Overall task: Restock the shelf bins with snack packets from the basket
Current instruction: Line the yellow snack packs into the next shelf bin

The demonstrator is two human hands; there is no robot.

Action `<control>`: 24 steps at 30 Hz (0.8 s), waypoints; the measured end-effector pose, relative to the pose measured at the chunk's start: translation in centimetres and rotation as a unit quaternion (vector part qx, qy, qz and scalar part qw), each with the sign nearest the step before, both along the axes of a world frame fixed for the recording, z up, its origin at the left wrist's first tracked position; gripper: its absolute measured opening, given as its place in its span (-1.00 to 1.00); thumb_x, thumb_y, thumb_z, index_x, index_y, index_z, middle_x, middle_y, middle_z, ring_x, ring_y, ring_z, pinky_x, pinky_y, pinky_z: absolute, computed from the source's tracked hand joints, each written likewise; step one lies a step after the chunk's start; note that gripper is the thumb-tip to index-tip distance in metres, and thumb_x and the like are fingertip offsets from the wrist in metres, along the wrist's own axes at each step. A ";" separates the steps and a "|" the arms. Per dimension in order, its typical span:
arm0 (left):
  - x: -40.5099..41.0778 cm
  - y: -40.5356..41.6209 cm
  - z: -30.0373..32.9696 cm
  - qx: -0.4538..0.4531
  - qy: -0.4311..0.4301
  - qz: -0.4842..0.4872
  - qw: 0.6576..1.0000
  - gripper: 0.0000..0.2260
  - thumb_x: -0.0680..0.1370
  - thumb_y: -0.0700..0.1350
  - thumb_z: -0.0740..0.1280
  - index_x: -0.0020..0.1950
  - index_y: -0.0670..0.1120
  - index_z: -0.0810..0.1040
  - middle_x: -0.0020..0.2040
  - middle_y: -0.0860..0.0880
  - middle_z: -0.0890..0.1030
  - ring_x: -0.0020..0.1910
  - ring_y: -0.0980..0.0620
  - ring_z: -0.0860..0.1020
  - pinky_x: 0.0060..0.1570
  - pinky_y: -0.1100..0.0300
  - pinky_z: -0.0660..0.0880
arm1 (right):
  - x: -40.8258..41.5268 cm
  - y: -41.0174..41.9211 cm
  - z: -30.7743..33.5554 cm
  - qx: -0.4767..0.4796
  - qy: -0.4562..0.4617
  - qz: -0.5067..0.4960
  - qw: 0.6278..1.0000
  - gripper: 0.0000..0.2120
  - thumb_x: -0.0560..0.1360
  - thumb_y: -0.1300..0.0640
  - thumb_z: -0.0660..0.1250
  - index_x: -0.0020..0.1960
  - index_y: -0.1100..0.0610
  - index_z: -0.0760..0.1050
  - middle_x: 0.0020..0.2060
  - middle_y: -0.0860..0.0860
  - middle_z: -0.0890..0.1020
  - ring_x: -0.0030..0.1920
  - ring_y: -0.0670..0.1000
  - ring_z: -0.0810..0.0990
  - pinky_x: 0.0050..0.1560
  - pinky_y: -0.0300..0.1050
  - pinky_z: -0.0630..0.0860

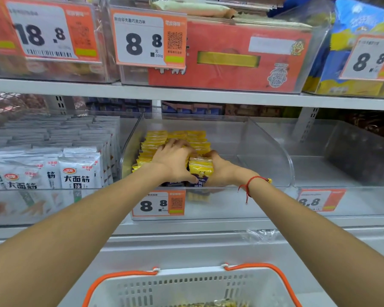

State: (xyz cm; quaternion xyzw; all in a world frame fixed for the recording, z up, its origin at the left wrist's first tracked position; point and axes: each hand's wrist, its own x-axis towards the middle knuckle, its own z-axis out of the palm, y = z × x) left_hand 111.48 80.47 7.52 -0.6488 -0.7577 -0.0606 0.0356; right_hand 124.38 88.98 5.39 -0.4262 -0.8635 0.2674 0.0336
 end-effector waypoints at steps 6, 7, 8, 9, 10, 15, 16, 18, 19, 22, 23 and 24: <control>0.1 -0.7 -0.2 0.070 -0.035 -0.042 0.996 -0.54 0.32 0.15 0.52 0.17 0.14 0.49 0.25 0.08 0.50 0.32 -0.05 0.33 0.18 0.02 0.35 | 0.5 0.1 0.8 -0.040 -0.011 -0.101 0.994 -0.36 0.35 0.22 0.49 0.33 0.28 0.28 0.23 0.15 0.49 0.16 0.11 0.51 0.12 -0.08 0.50; 0.0 -0.8 -0.3 0.076 -0.040 -0.044 0.995 -0.58 0.33 0.14 0.52 0.13 0.14 0.51 0.21 0.08 0.52 0.29 -0.05 0.36 0.13 0.04 0.35 | 0.3 0.3 0.6 -0.033 -0.013 -0.094 0.995 -0.49 0.34 0.21 0.49 0.22 0.25 0.40 0.16 0.14 0.55 0.10 0.10 0.55 0.07 -0.08 0.54; 0.0 -0.7 -0.4 0.082 -0.047 -0.043 0.995 -0.60 0.33 0.14 0.52 0.11 0.13 0.52 0.17 0.09 0.53 0.25 -0.05 0.39 0.07 0.07 0.34 | 0.2 0.1 0.7 -0.027 -0.022 -0.088 0.996 -0.58 0.34 0.21 0.48 0.15 0.23 0.45 0.07 0.13 0.59 0.02 0.08 0.57 0.00 -0.09 0.55; 0.1 -0.7 -0.5 0.089 -0.052 -0.040 0.994 -0.61 0.33 0.14 0.52 0.09 0.13 0.53 0.13 0.09 0.54 0.22 -0.04 0.40 0.03 0.10 0.34 | 0.1 0.3 0.6 -0.029 -0.032 -0.083 0.996 -0.63 0.34 0.22 0.46 0.11 0.23 0.46 -0.03 0.10 0.60 -0.08 0.06 0.58 -0.10 -0.13 0.55; 0.2 -0.7 -0.5 0.094 -0.052 -0.038 0.994 -0.61 0.33 0.14 0.52 0.08 0.12 0.54 0.12 0.09 0.54 0.20 -0.04 0.41 0.01 0.11 0.33 | 0.1 0.4 0.8 -0.039 -0.044 -0.080 0.995 -0.64 0.35 0.23 0.45 0.11 0.24 0.45 -0.11 0.08 0.59 -0.18 0.03 0.57 -0.17 -0.16 0.54; 0.6 -0.4 -0.5 0.096 -0.029 -0.043 0.994 -0.62 0.33 0.16 0.52 0.06 0.09 0.54 0.14 0.07 0.54 0.22 -0.04 0.41 0.17 0.02 0.36 | 0.6 0.7 1.9 -0.098 -0.024 -0.082 0.992 -0.42 0.38 0.19 0.48 0.32 0.26 0.36 0.04 0.12 0.62 0.01 0.05 0.65 0.13 0.01 0.57; 0.5 -0.4 -0.5 0.097 -0.027 -0.040 0.994 -0.62 0.32 0.17 0.52 0.05 0.08 0.54 0.15 0.06 0.54 0.23 -0.04 0.40 0.19 0.01 0.35 | 0.7 0.7 1.9 -0.107 -0.015 -0.081 0.991 -0.41 0.39 0.17 0.49 0.33 0.26 0.34 0.04 0.12 0.62 0.00 0.03 0.65 0.13 0.00 0.57; 0.5 -0.3 -0.7 0.099 -0.025 -0.034 0.994 -0.62 0.31 0.19 0.51 0.02 0.08 0.53 0.16 0.06 0.53 0.24 -0.04 0.40 0.19 0.01 0.35 | 0.7 0.4 1.9 -0.116 -0.004 -0.080 0.990 -0.44 0.42 0.15 0.48 0.32 0.25 0.33 -0.02 0.11 0.60 -0.09 0.00 0.63 0.08 -0.06 0.59; 0.6 -0.3 -0.8 0.100 -0.024 -0.031 0.994 -0.62 0.31 0.20 0.51 0.00 0.08 0.53 0.16 0.05 0.53 0.24 -0.04 0.39 0.19 0.01 0.35 | 0.8 0.3 1.9 -0.111 -0.004 -0.080 0.991 -0.46 0.43 0.16 0.46 0.32 0.26 0.34 -0.06 0.10 0.60 -0.11 -0.01 0.62 0.04 -0.08 0.60; 0.8 -0.3 -0.7 0.092 -0.019 -0.025 0.995 -0.62 0.30 0.24 0.50 -0.06 0.07 0.51 0.15 0.03 0.52 0.23 -0.04 0.39 0.13 0.04 0.36 | 0.9 0.2 2.1 -0.102 -0.009 -0.076 0.992 -0.53 0.46 0.20 0.43 0.30 0.26 0.37 -0.13 0.09 0.59 -0.17 -0.02 0.60 -0.12 -0.18 0.59; 0.9 -0.2 -0.5 0.086 -0.013 -0.023 0.996 -0.62 0.30 0.24 0.50 -0.05 0.06 0.51 0.14 0.03 0.52 0.22 -0.04 0.39 0.11 0.05 0.36 | 1.0 0.1 2.2 -0.098 -0.007 -0.077 0.992 -0.57 0.45 0.20 0.44 0.26 0.25 0.40 -0.11 0.09 0.59 -0.15 -0.01 0.60 -0.15 -0.20 0.58; 0.9 -0.1 -0.4 0.079 -0.004 -0.022 0.997 -0.61 0.31 0.24 0.50 -0.03 0.05 0.53 0.15 0.02 0.52 0.22 -0.04 0.39 0.11 0.05 0.36 | 1.0 0.0 2.1 -0.086 -0.005 -0.079 0.993 -0.61 0.44 0.18 0.45 0.21 0.23 0.42 -0.09 0.09 0.59 -0.13 0.00 0.60 -0.16 -0.20 0.57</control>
